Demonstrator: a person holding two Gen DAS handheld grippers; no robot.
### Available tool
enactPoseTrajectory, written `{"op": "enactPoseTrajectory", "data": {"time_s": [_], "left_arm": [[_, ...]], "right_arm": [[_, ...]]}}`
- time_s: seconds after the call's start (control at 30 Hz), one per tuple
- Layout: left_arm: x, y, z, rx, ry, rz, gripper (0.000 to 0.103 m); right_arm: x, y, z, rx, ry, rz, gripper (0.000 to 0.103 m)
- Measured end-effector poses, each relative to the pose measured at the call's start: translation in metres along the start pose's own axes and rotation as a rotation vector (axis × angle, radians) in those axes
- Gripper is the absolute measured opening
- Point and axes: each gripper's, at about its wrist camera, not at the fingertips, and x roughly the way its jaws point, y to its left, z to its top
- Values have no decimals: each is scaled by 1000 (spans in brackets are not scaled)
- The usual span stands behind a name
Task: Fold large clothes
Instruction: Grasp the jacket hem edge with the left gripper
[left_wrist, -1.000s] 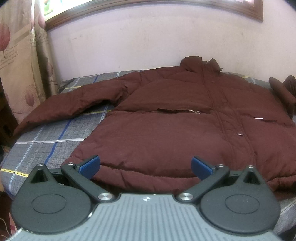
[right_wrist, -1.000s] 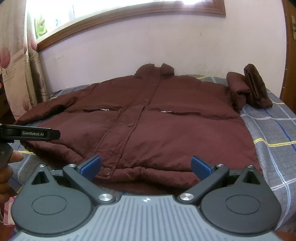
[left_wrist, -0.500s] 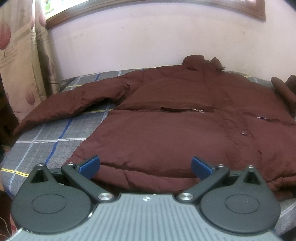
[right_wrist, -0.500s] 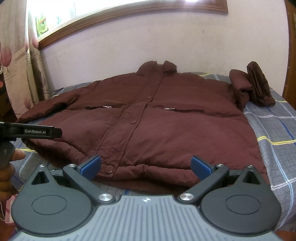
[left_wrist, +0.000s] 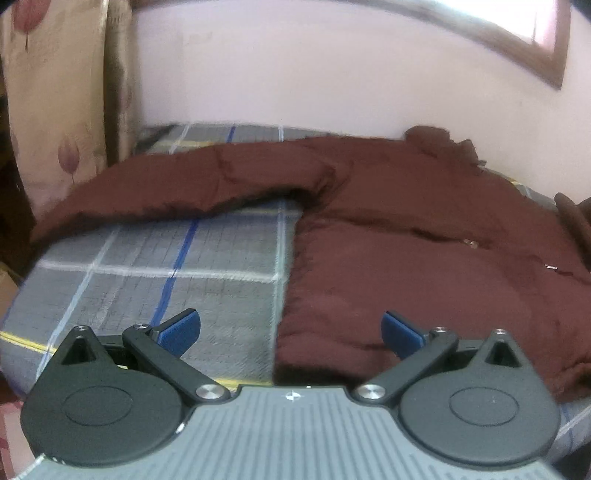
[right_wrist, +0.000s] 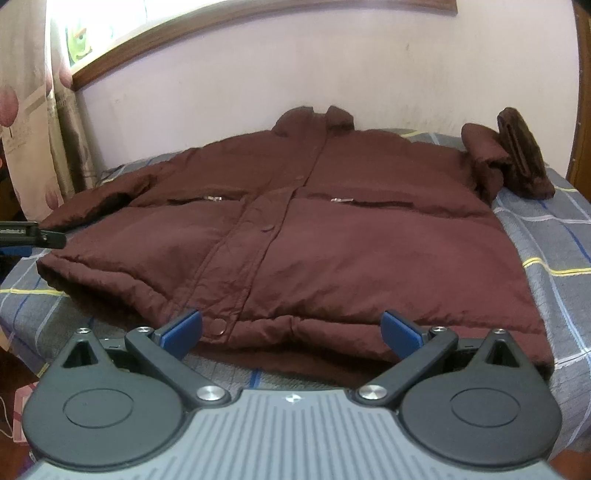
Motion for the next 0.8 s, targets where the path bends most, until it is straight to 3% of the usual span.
{"op": "enactPoseTrajectory", "data": {"time_s": [0.1,0.17,0.2,0.27,0.3,0.33,0.4,0.47,0.73,0.77,0.8], "left_arm": [[11,12,-7,-31,23,-24,100],[23,15,-9,-41,36,-84,98],[26,17,-9,-52,44,-118,90],[34,18,-11,-71,57,-180,63],[39,16,-11,-83,83,-223,38],[41,14,-11,-91,99,-251,31],[32,4,-16,-48,58,-217,25],[17,-6,-25,-4,21,-184,23],[-30,-24,-63,10,50,-166,22],[-35,-24,-64,6,44,-165,25],[-42,-25,-62,17,36,-137,35]], "right_arm": [[4,4,0,-22,14,-11,103],[5,4,3,-25,11,-23,103],[6,4,4,-25,11,-29,103],[5,2,7,-24,9,-44,103],[5,1,8,-23,7,-51,103],[5,-2,10,-19,4,-59,103],[2,-9,11,1,-5,-75,103],[-1,-19,13,38,-16,-80,103],[-19,-68,21,134,-92,-157,103],[-21,-75,24,136,-103,-171,103],[-21,-82,29,135,-116,-185,103]]}}
